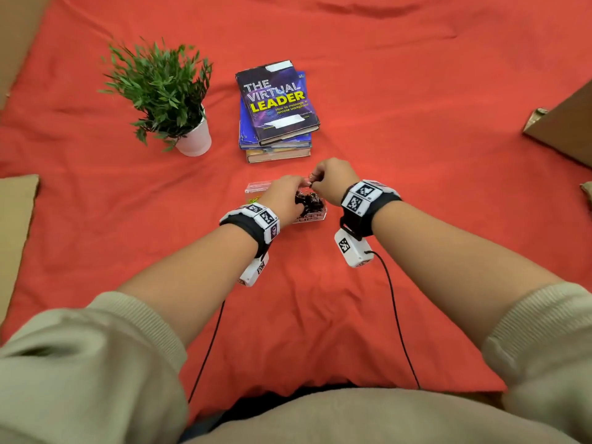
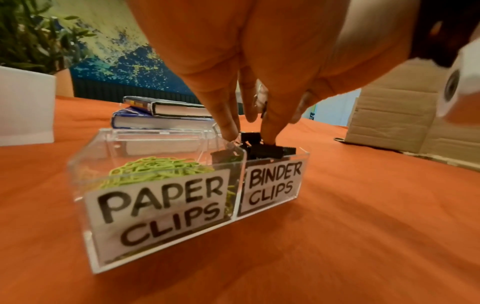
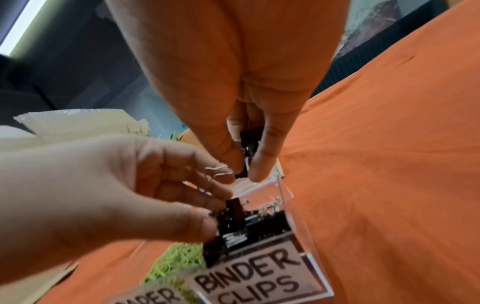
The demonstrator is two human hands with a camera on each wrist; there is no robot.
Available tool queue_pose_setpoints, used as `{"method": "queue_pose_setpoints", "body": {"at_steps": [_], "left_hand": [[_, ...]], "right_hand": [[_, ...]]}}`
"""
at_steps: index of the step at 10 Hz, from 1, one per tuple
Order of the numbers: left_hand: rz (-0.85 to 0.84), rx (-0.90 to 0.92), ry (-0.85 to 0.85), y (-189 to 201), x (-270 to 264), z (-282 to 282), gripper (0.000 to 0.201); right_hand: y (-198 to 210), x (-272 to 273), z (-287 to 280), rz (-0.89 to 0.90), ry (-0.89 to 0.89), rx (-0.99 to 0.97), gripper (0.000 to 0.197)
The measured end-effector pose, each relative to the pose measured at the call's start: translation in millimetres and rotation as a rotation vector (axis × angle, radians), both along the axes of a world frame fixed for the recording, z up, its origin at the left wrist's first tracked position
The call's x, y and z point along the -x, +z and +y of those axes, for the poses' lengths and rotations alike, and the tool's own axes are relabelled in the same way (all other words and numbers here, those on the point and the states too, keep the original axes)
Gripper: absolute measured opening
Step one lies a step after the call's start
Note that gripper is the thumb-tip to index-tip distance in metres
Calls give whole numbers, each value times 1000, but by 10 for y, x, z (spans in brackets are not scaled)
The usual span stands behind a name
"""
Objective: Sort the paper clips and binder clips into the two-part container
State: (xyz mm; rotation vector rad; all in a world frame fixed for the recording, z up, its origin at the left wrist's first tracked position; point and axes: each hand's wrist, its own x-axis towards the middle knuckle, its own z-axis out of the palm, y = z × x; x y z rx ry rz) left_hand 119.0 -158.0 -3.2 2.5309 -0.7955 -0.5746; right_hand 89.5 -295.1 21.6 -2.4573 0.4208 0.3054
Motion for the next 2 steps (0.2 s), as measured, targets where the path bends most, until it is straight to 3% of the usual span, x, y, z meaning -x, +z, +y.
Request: {"method": "queue_pose_setpoints", "body": {"at_steps": [2], "left_hand": [[13,221,176,-56,17,240,42]], "right_hand": [[-110,6,49,4,118,80,36]]}}
